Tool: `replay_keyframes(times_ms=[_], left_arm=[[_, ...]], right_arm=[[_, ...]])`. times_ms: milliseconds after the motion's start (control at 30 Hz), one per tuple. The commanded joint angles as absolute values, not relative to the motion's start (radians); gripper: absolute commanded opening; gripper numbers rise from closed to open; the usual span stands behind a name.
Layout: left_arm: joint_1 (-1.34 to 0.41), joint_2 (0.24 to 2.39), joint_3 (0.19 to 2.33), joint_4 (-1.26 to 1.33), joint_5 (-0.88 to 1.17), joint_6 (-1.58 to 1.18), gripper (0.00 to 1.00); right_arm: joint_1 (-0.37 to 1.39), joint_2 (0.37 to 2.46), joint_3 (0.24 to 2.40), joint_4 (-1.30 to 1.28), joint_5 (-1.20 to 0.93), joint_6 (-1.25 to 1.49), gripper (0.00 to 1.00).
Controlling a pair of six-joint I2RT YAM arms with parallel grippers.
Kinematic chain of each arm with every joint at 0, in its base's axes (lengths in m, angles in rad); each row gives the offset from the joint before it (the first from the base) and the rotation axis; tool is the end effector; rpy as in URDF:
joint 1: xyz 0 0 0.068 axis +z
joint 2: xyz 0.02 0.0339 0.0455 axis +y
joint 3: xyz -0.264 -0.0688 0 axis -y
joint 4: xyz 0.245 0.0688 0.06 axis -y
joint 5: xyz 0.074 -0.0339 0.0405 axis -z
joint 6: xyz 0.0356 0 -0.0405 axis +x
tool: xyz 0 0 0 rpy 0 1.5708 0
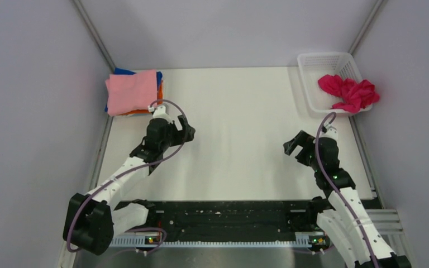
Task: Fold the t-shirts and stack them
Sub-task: Reset both arms
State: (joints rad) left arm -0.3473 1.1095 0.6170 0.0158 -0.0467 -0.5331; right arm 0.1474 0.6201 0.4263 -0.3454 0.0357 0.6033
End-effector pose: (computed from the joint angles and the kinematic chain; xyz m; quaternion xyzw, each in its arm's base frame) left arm 0.2301 -0.0815 0.2367 -0.0913 0.8490 -0.2036 0.4789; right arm 0.1497 0.0209 0.2223 0.2051 0.8453 0.1663 0.4645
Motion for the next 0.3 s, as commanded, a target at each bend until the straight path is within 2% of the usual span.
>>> replay_keyframes(times_ms=[0, 267], left_arm=[[-0.351, 1.045, 0.615, 0.118, -0.082, -0.548, 0.99], [-0.351, 1.01, 0.639, 0.049, -0.115, -0.514, 0.99]], right_arm=[[0.142, 0.591, 0.417, -0.319, 0.047, 0.611, 0.99], [0.141, 0.563, 0.412, -0.32, 0.087, 0.603, 0.99]])
